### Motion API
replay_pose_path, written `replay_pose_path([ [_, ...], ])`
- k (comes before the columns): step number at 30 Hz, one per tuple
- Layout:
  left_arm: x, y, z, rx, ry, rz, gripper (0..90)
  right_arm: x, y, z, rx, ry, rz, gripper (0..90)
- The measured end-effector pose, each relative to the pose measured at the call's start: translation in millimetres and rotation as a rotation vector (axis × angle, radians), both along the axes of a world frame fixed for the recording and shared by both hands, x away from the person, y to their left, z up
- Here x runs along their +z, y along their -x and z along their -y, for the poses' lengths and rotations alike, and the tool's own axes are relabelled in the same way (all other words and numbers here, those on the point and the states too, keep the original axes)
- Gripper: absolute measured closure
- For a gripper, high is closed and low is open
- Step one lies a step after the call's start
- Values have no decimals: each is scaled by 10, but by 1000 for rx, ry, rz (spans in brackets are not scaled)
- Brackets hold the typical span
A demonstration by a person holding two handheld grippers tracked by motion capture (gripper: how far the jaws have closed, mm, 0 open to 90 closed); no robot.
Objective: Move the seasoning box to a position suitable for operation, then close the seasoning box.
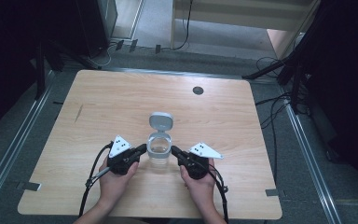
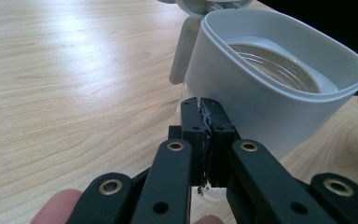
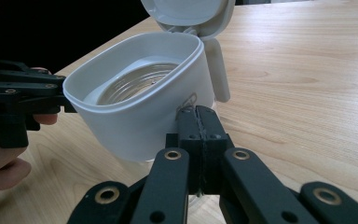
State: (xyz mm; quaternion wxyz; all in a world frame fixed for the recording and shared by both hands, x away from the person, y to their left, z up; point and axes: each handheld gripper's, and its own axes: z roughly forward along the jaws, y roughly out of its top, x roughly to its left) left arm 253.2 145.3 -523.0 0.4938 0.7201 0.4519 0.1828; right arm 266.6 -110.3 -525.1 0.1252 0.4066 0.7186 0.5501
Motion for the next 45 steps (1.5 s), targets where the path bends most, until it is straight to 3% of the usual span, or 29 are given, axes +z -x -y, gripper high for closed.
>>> replay_pose_path([
  [3, -11, -8, -50, -1, 18, -5, 824, 8, 2, -3, 2, 18, 13, 900],
  [5, -22, -9, -77, 8, 28, -8, 705, 11, -2, 1, 5, 18, 11, 900],
  [6, -63, -9, -154, 36, 3, 1, 646, 13, -19, 22, -6, 17, 14, 900],
  [8, -96, -7, -204, 53, -1, 7, 510, 19, -38, 60, -22, 13, 13, 900],
  [9, -166, -4, -336, 100, -18, 9, 449, 22, -51, 85, -26, 10, 14, 900],
  [10, -166, -4, -336, 100, -18, 9, 398, 22, -51, 85, -26, 10, 14, 900],
  [11, -217, 11, -502, 129, -20, 9, 354, 33, -75, 131, -38, 5, 11, 900],
  [12, -217, 11, -502, 129, -20, 9, 314, 33, -75, 131, -38, 5, 11, 900],
  [13, -233, 26, -584, 144, -11, 15, 314, 37, -92, 149, -40, 0, 12, 900],
  [14, -234, 70, -759, 158, 16, 25, 248, 47, -124, 174, -44, 1, 16, 900],
  [15, -234, 70, -759, 158, 16, 25, 232, 47, -124, 174, -44, 1, 16, 900],
  [16, -230, 123, -914, 184, 24, 22, 210, 60, -151, 181, -46, 7, 17, 900],
  [18, -231, 151, -987, 194, 23, 21, 167, 70, -164, 182, -49, 6, 22, 900],
  [19, -234, 192, -1068, 199, 9, 21, 167, 86, -178, 183, -50, 3, 21, 900],
  [21, -230, 291, -1184, 218, 31, 40, 148, 134, -236, 181, -48, 7, 28, 900],
  [25, -252, 345, -1221, 165, 95, 45, 137, 171, -348, 169, -50, 15, 15, 900],
  [29, -266, 306, -1158, 174, 48, 41, 143, 242, -471, 160, -66, 31, 21, 900],
  [31, -277, 277, -1116, 189, 8, 17, 144, 294, -540, 161, -73, 30, 23, 900],
  [40, -278, 239, -1100, 174, -1, 3, 144, 536, -825, 84, -74, 17, 23, 900],
  [44, -278, 234, -1086, 164, -6, 2, 144, 642, -959, 9, -58, -2, 25, 900],
  [45, -278, 234, -1089, 164, -5, 1, 144, 685, -987, -39, -32, -9, 37, 900],
])
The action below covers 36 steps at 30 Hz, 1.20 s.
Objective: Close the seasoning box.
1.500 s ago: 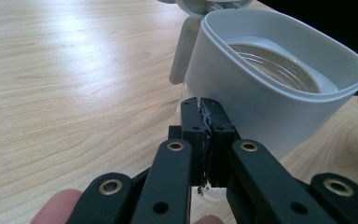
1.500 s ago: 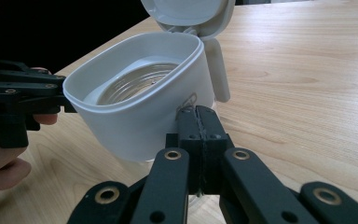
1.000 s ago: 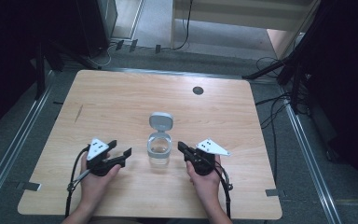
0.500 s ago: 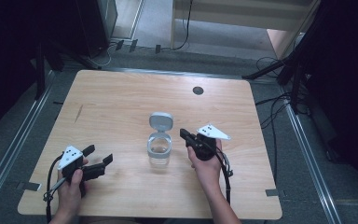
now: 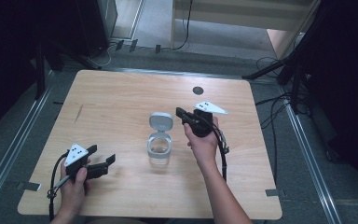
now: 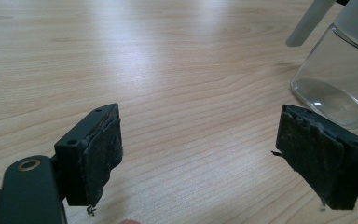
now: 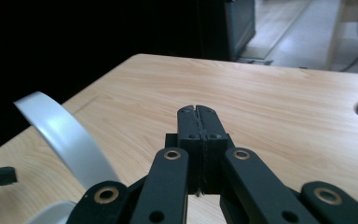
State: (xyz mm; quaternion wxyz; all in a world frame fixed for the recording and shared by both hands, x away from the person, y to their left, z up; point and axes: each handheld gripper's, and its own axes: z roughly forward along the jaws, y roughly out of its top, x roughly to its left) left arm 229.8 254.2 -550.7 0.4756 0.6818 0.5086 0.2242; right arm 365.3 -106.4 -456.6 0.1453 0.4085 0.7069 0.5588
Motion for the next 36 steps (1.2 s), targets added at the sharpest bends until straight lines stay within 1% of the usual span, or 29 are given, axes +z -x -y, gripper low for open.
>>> replay_pose_path([
  [2, -1, -2, -6, 1, 2, -1, 144, 33, 32, -34, 24, -4, 13, 900],
  [3, -1, -2, -6, 1, 2, -1, 144, 33, 32, -34, 24, -4, 13, 900],
  [4, -2, -3, -11, -2, 6, -3, 144, 60, 124, -69, 63, -1, 22, 900],
  [5, -2, -3, -11, -2, 6, -3, 145, 60, 124, -69, 63, -1, 22, 900],
  [6, -1, -7, -13, -6, 6, -6, 146, 63, 204, -79, 88, 5, 30, 900],
  [7, -1, -7, -13, -6, 6, -6, 146, 63, 204, -79, 88, 5, 30, 900],
  [9, -1, -8, -5, -6, 3, -7, 146, 47, 337, -52, 105, 13, 41, 897],
  [12, -1, -8, -4, -8, 1, -5, 146, 21, 410, 18, 89, 25, 49, 889],
  [14, 0, -9, -2, -6, -1, -6, 146, 0, 442, 90, 66, 25, 51, 861],
  [15, 0, -9, -2, -6, -1, -6, 146, -13, 449, 131, 54, 24, 57, 820],
  [16, -1, -8, 0, -6, -3, -6, 146, -24, 464, 172, 37, 21, 58, 726],
  [17, -1, -8, 0, -6, -3, -6, 146, -24, 464, 172, 37, 21, 58, 726],
  [18, -1, -7, 2, -5, -1, -7, 146, -46, 495, 256, -22, 30, 94, 468],
  [19, -1, -7, 1, -5, -1, -7, 146, -55, 507, 296, -52, 46, 100, 348],
  [21, -1, -7, 1, -5, 0, -8, 146, -76, 519, 383, -69, 58, 72, 148],
  [22, 0, -7, 1, -5, 0, -7, 146, -94, 521, 427, -70, 60, 56, 101],
  [23, -1, -7, 2, -6, 0, -7, 147, -115, 529, 472, -73, 70, 49, 92],
  [24, 0, -7, 2, -6, -2, -6, 146, -136, 544, 518, -93, 74, 43, 92],
  [25, 0, -7, 2, -6, -2, -6, 146, -136, 544, 518, -93, 74, 43, 92],
  [26, 0, -6, 3, -6, -3, -5, 146, -186, 567, 620, -130, 69, 24, 92],
  [27, 0, -6, 3, -7, -3, -6, 147, -213, 582, 677, -143, 61, 10, 93],
  [28, 0, -6, 3, -7, -3, -6, 147, -213, 582, 677, -143, 61, 10, 93],
  [29, 0, -6, 3, -8, -4, -5, 147, -280, 612, 803, -157, 51, 1, 94],
  [30, 0, -6, 3, -8, -4, -5, 147, -280, 612, 803, -157, 51, 1, 94],
  [32, 1, -5, 4, -9, -7, -5, 148, -351, 663, 935, -181, 62, -4, 114],
  [33, 1, -5, 4, -9, -7, -5, 148, -351, 663, 935, -181, 62, -4, 114],
  [34, 1, -5, 4, -10, -8, -5, 148, -390, 705, 1026, -196, 70, -12, 117],
  [35, 1, -5, 5, -10, -8, -4, 148, -390, 705, 1026, -196, 70, -12, 117],
  [36, 0, -5, 6, -9, -8, -3, 149, -431, 746, 1128, -208, 73, -15, 122],
])
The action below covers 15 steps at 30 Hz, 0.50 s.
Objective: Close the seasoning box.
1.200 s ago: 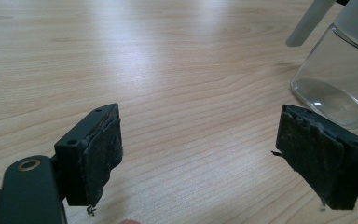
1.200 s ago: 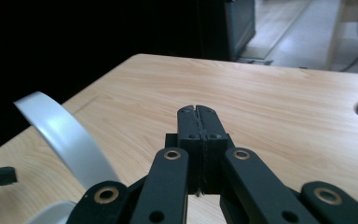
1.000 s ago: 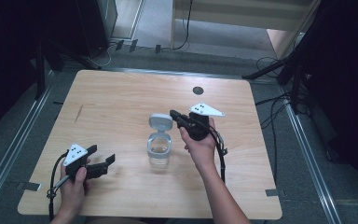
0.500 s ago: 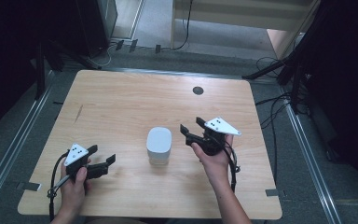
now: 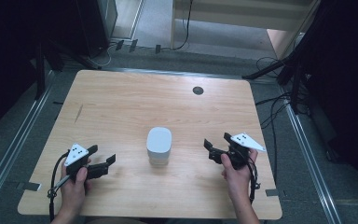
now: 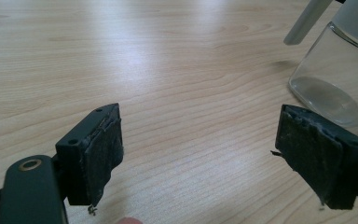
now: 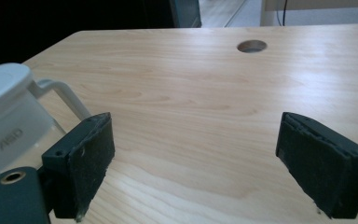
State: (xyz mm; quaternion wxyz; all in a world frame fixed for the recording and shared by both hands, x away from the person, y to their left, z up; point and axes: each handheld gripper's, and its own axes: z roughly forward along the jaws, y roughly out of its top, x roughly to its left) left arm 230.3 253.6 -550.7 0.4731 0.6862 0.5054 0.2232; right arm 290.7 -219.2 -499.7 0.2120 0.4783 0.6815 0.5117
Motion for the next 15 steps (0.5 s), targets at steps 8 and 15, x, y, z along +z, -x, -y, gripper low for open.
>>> replay_pose_path([
  [8, 0, 0, 2, 0, -4, 1, 149, -198, 177, 388, -63, 25, -40, 130],
  [15, 0, 0, 2, 1, -1, 1, 148, -359, 345, 660, -108, 63, -81, 131],
])
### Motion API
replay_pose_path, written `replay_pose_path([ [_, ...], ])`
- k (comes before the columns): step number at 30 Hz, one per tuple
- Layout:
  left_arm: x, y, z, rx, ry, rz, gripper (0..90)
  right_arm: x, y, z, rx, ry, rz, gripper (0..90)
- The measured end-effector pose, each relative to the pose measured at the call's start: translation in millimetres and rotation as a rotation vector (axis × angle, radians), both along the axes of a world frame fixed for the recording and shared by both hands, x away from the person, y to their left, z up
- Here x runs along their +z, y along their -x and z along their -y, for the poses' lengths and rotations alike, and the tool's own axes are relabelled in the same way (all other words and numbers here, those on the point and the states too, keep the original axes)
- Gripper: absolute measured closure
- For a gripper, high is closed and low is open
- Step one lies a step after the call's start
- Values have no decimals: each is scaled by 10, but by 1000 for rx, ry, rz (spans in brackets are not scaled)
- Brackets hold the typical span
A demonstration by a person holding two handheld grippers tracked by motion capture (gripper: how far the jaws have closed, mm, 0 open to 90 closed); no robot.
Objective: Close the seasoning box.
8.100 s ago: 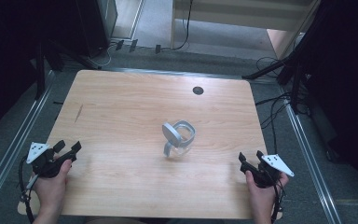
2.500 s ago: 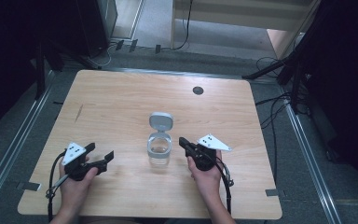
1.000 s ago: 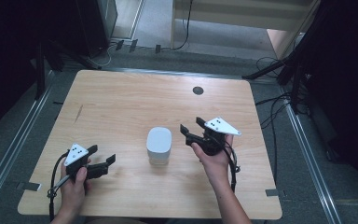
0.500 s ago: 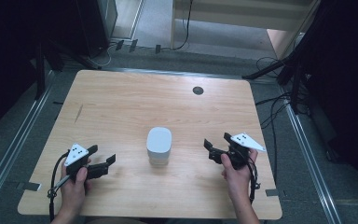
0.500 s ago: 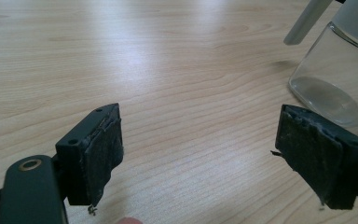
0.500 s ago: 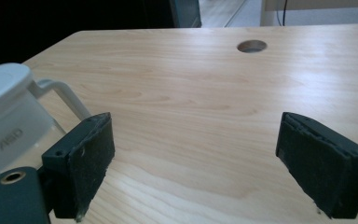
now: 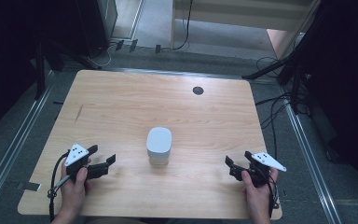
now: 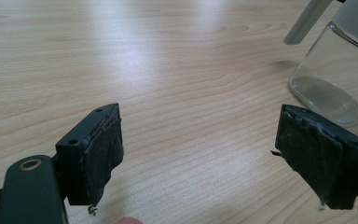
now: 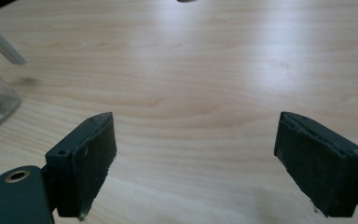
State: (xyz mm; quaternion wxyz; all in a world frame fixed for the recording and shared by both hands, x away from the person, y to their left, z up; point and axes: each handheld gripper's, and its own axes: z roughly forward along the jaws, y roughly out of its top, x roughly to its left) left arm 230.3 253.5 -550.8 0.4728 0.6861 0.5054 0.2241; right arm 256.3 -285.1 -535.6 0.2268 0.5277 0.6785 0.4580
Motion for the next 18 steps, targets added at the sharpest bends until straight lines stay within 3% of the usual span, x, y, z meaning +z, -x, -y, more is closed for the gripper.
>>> replay_pose_path([
  [6, 0, -3, -6, 0, 7, -5, 149, -84, 132, 200, -30, 34, -1, 134],
  [8, 0, -6, -7, 0, 7, -4, 149, -103, 148, 230, -36, 27, -3, 136],
  [9, 2, -18, -10, -3, 5, -5, 149, -109, 155, 280, -33, -18, 5, 138],
  [10, 1, -26, -10, 0, 6, -6, 149, -107, 154, 289, -32, -27, 8, 138],
  [15, 1, -57, -9, 12, 6, -12, 148, -114, 143, 284, -42, -32, 7, 139],
  [16, 1, -59, -5, 22, 1, -11, 148, -112, 150, 281, -48, -30, 5, 139],
  [17, 5, -51, 5, 76, -16, 1, 128, -113, 152, 278, -57, -30, 4, 139],
  [18, 5, -51, 5, 76, -16, 1, 132, -113, 152, 278, -57, -30, 4, 139],
])
